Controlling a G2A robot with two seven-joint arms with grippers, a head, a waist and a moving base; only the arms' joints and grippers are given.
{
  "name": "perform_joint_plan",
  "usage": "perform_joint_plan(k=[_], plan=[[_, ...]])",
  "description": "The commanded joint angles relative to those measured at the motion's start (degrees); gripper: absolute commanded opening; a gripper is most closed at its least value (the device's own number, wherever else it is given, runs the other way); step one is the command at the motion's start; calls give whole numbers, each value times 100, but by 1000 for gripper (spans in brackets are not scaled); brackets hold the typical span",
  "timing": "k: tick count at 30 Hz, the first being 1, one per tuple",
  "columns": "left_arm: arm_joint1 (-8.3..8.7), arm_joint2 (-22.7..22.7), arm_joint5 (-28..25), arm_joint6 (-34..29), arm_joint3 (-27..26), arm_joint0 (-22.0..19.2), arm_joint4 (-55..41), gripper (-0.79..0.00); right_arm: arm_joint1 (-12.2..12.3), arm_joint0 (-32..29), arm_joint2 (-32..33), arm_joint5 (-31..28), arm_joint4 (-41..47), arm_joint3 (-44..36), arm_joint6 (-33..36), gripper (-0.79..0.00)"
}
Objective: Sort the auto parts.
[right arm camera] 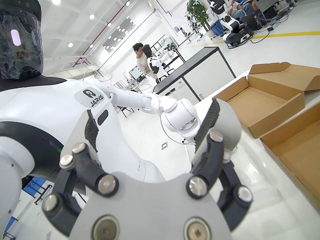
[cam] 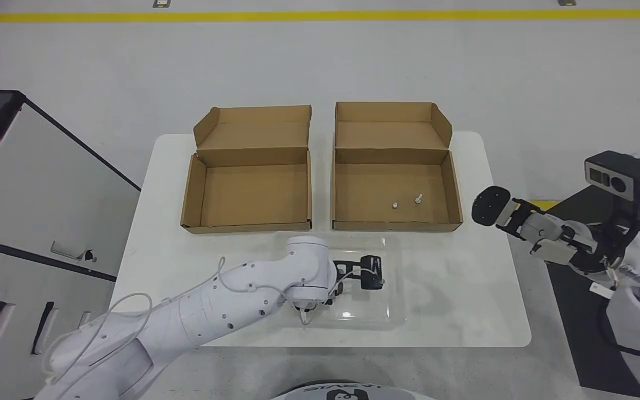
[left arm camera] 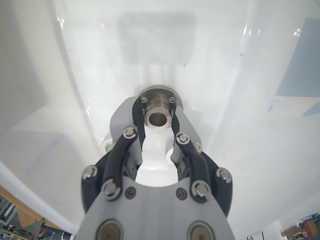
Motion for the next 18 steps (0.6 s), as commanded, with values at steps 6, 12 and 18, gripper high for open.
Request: perform_joint_plan(k=[6,12,18], plan=[[-33,5,-44,4,57,-4,15,-465,0,0,0,0,0,0,0,0],[-57,-7,-58,7,84,-10,28,-468,0,0,0,0,0,0,0,0],[-63,-12,-79,0,110,0,20,-514,0,0,0,0,0,0,0,0]])
